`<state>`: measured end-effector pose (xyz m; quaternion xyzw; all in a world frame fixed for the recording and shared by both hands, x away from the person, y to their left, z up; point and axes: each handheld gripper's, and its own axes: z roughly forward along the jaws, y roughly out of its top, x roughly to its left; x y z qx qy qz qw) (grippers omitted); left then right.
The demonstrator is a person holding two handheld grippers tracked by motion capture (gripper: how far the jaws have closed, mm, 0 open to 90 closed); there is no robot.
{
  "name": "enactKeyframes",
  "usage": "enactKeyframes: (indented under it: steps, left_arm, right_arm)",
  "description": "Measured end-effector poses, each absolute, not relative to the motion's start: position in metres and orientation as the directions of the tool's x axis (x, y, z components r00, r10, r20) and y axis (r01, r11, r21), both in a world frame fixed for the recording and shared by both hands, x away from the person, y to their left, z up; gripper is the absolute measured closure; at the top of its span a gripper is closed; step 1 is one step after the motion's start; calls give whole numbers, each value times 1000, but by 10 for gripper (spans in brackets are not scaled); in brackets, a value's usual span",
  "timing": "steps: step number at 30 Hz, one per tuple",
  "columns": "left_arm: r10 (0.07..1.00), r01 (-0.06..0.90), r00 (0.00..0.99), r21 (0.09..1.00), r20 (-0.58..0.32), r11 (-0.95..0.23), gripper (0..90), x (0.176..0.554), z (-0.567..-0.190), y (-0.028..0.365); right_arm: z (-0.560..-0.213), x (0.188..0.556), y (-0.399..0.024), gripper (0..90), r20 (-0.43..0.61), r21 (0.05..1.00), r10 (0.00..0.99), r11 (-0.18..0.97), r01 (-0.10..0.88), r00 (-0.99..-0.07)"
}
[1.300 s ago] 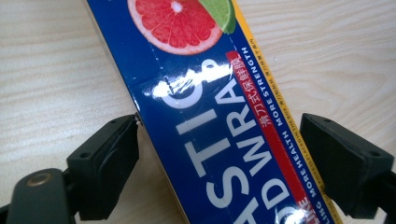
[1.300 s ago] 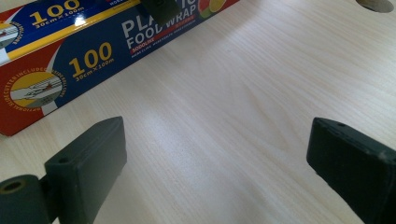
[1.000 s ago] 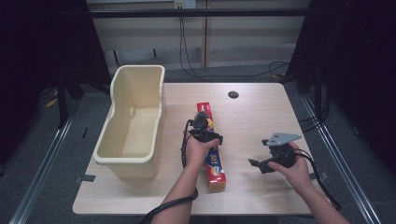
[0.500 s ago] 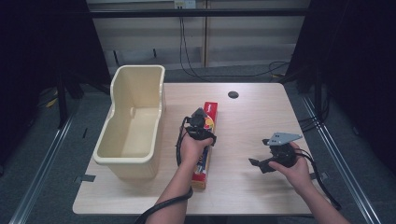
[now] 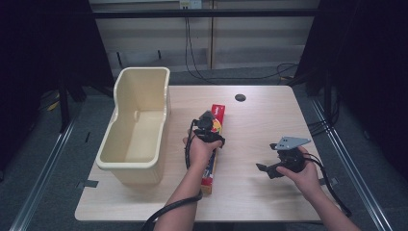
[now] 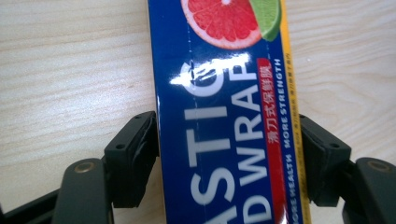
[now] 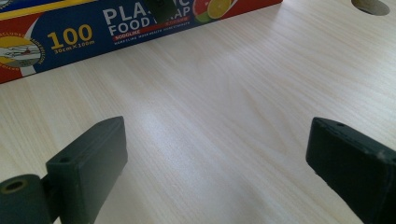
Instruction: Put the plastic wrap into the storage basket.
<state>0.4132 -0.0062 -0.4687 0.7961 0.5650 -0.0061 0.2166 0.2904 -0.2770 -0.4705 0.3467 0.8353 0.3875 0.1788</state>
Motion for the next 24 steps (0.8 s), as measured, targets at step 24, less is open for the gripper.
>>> enactKeyframes:
  steps: [24]
  left_arm:
    - [892, 918, 379, 222, -245, -329, 411, 422, -419, -2]
  right_arm:
    - [-470, 290, -278, 47, -35, 777, 716, 459, 431, -697]
